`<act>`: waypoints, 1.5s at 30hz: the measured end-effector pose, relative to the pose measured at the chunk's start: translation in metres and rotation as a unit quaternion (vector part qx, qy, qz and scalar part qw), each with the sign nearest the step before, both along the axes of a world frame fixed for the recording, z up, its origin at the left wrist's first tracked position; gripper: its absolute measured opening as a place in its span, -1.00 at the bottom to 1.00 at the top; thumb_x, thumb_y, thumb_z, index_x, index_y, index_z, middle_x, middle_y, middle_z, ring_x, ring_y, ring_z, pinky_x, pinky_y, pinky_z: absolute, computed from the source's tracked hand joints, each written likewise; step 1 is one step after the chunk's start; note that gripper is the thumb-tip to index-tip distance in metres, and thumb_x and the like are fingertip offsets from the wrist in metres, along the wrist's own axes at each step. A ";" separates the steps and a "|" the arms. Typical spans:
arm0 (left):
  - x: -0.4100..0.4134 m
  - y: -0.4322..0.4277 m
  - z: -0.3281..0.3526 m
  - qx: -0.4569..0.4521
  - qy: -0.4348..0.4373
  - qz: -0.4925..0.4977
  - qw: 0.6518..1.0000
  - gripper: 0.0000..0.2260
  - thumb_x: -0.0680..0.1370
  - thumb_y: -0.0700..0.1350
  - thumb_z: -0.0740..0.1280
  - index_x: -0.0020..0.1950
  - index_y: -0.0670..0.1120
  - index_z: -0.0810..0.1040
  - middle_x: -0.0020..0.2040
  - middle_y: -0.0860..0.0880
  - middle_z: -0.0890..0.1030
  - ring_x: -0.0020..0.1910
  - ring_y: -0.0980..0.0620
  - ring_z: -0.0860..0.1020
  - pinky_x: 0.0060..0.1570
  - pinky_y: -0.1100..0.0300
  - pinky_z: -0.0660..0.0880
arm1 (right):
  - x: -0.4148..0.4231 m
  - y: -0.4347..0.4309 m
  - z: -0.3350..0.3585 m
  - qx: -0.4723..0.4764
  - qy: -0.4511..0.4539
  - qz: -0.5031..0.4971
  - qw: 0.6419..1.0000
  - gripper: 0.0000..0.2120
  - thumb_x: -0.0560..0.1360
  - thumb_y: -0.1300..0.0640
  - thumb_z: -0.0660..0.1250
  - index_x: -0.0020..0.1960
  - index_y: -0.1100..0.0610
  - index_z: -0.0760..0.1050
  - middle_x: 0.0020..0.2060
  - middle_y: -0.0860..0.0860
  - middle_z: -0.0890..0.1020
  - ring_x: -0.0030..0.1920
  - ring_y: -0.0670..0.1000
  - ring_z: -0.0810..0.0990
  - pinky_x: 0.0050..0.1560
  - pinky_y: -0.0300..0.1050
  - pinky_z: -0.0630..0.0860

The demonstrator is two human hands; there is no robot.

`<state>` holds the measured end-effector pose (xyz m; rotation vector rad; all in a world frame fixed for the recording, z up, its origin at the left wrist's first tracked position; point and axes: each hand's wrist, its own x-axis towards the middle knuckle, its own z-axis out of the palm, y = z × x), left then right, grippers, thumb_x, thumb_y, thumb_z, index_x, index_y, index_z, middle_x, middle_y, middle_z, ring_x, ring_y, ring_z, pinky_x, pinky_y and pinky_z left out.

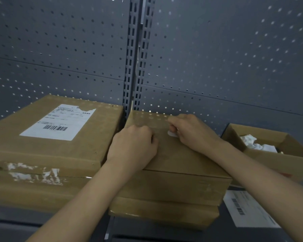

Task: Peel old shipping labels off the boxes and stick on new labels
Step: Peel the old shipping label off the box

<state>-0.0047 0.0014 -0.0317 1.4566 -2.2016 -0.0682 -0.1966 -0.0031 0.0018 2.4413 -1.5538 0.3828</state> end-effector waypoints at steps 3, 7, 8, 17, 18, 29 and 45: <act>0.001 0.000 0.000 0.000 0.000 0.005 1.000 -0.67 0.57 0.09 0.10 0.05 0.06 0.64 0.00 0.07 0.66 -0.09 -0.01 0.59 -0.11 0.02 0.59 | 0.002 -0.001 0.001 0.013 0.016 0.003 1.000 -0.75 0.53 0.32 0.27 -0.21 0.09 0.27 -0.24 -0.03 0.45 -0.17 -0.01 0.35 -0.22 0.00 0.44; 0.001 0.001 0.003 0.009 0.000 0.005 1.000 -0.67 0.58 0.09 0.11 0.07 0.05 0.64 -0.01 0.04 0.65 -0.08 -0.06 0.59 -0.08 0.01 0.58 | 0.003 -0.005 0.003 0.032 0.047 0.011 0.998 -0.70 0.49 0.35 0.25 -0.24 0.04 0.23 -0.24 -0.04 0.45 -0.16 -0.02 0.36 -0.20 0.04 0.47; 0.001 0.001 0.003 0.010 0.002 0.006 1.000 -0.67 0.58 0.09 0.11 0.07 0.05 0.64 0.00 0.04 0.65 -0.08 -0.07 0.59 -0.07 0.01 0.58 | 0.004 -0.006 0.004 0.039 0.049 0.009 0.998 -0.69 0.49 0.36 0.25 -0.23 0.03 0.23 -0.23 -0.06 0.43 -0.15 -0.03 0.36 -0.20 0.02 0.47; 0.001 0.001 0.004 0.015 0.009 0.006 1.000 -0.67 0.59 0.07 0.10 -0.03 0.03 0.64 -0.12 0.05 0.62 -0.17 -0.04 0.56 -0.13 0.04 0.57 | -0.010 -0.003 0.002 0.050 -0.123 -0.023 0.991 -0.69 0.45 0.40 0.15 -0.26 0.00 0.26 -0.25 -0.03 0.48 -0.17 0.03 0.46 -0.13 0.08 0.49; 0.001 0.002 0.005 0.014 0.010 0.007 1.000 -0.68 0.59 0.07 0.10 -0.05 0.02 0.64 -0.14 0.05 0.61 -0.18 -0.04 0.56 -0.14 0.04 0.56 | -0.012 -0.004 0.002 0.044 -0.129 -0.029 0.990 -0.62 0.44 0.43 0.16 -0.26 -0.06 0.24 -0.23 -0.04 0.51 -0.15 0.04 0.49 -0.11 0.11 0.50; 0.002 0.004 0.006 0.012 0.013 0.000 1.000 -0.69 0.60 0.06 0.12 -0.04 0.01 0.64 -0.14 0.03 0.61 -0.18 -0.05 0.57 -0.15 0.04 0.57 | -0.007 -0.017 0.019 0.134 -0.076 -0.011 0.988 -0.66 0.56 0.25 0.32 -0.25 -0.04 0.27 -0.17 -0.07 0.58 -0.12 -0.10 0.57 -0.04 0.10 0.56; 0.002 -0.002 0.000 0.001 0.015 -0.011 1.000 -0.63 0.57 0.09 0.06 0.05 0.04 0.64 -0.02 0.06 0.65 -0.10 -0.04 0.59 -0.09 0.02 0.58 | -0.015 -0.017 0.011 0.142 -0.028 0.007 0.989 -0.67 0.55 0.27 0.14 -0.21 -0.13 0.18 -0.26 -0.12 0.41 -0.23 -0.06 0.38 -0.17 0.18 0.46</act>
